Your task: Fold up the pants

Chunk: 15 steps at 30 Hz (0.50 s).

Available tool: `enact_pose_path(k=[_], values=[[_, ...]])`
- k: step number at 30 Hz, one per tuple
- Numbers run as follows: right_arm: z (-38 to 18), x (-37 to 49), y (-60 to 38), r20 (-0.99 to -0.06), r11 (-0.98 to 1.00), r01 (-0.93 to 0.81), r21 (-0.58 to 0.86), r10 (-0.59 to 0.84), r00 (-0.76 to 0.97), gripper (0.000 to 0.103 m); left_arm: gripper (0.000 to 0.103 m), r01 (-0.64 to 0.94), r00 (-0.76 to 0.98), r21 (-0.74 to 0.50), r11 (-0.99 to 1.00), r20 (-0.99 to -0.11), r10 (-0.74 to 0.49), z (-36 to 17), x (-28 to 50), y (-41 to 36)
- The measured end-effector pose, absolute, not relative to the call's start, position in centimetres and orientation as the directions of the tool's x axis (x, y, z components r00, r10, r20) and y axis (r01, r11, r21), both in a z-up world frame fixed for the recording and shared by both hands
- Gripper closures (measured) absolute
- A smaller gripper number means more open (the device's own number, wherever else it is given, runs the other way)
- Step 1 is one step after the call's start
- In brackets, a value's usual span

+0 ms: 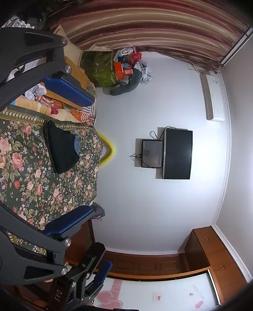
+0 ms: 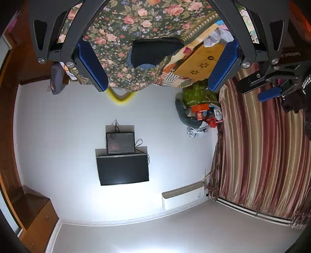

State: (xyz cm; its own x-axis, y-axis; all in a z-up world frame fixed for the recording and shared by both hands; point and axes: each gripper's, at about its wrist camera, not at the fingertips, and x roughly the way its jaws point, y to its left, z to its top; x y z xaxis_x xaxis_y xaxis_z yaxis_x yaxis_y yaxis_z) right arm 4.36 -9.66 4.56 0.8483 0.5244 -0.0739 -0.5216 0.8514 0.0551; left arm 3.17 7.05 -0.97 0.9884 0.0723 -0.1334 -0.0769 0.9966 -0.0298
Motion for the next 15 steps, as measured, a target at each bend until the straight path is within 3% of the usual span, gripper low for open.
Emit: enact_pose_path(k=[15], values=[[4.59, 4.44, -10.11, -0.073, 0.854, -0.516, 0.063, 0.52, 0.851, 0.0, 0.0, -0.064, 0.987, -0.04, 0.997, -0.147, 0.058, -0.97, 3.5, 6.94]])
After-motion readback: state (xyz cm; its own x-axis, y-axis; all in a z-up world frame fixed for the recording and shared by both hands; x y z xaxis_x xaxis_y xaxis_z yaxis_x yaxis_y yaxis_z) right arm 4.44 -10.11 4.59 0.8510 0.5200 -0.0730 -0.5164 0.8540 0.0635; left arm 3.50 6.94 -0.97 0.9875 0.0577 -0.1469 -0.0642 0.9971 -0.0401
